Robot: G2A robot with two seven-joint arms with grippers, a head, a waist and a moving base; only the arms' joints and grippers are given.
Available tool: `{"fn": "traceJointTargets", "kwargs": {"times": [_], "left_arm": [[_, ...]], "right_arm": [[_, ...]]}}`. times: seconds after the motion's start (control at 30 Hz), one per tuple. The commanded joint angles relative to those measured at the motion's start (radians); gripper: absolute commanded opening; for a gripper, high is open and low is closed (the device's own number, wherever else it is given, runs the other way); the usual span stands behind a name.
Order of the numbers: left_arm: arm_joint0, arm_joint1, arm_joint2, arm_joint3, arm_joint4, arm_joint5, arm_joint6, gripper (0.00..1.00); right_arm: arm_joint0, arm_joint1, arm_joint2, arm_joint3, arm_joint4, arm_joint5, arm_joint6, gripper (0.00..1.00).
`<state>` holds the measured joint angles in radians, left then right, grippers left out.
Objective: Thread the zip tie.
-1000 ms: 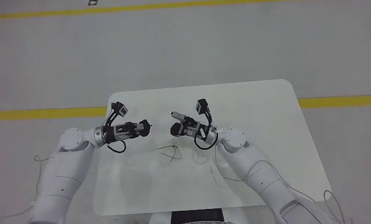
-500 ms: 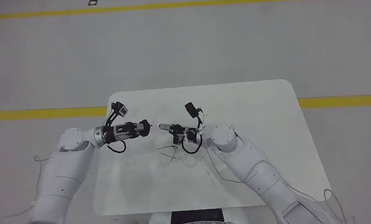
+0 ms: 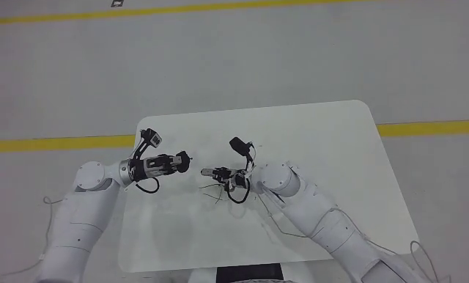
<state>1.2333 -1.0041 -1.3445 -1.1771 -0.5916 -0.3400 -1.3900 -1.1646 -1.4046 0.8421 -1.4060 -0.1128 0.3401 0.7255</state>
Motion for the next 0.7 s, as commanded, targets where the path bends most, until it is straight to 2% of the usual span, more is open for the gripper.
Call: {"fn": "traceJointTargets", "kwargs": {"times": [0.0,0.03,0.1,0.23,0.67], "left_arm": [[0.0,0.0,0.0,0.0,0.0,0.0,0.0,0.0],[0.0,0.0,0.0,0.0,0.0,0.0,0.0,0.0],[0.008,0.0,0.008,-0.02,0.012,0.008,0.039,0.0],[0.021,0.005,0.002,-0.038,0.011,0.002,0.047,0.0],[0.024,0.019,-0.043,-0.015,-0.041,0.0,0.003,0.0]], "right_arm": [[0.0,0.0,0.0,0.0,0.001,0.0,0.0,1.0],[0.0,0.0,0.0,0.0,0.001,0.0,0.0,1.0],[-0.002,0.0,0.0,0.0,0.001,-0.002,-0.005,1.0],[0.001,-0.001,-0.017,-0.017,-0.025,0.0,-0.017,1.0],[0.053,-0.024,-0.071,0.021,-0.079,0.0,-0.008,1.0]]}}
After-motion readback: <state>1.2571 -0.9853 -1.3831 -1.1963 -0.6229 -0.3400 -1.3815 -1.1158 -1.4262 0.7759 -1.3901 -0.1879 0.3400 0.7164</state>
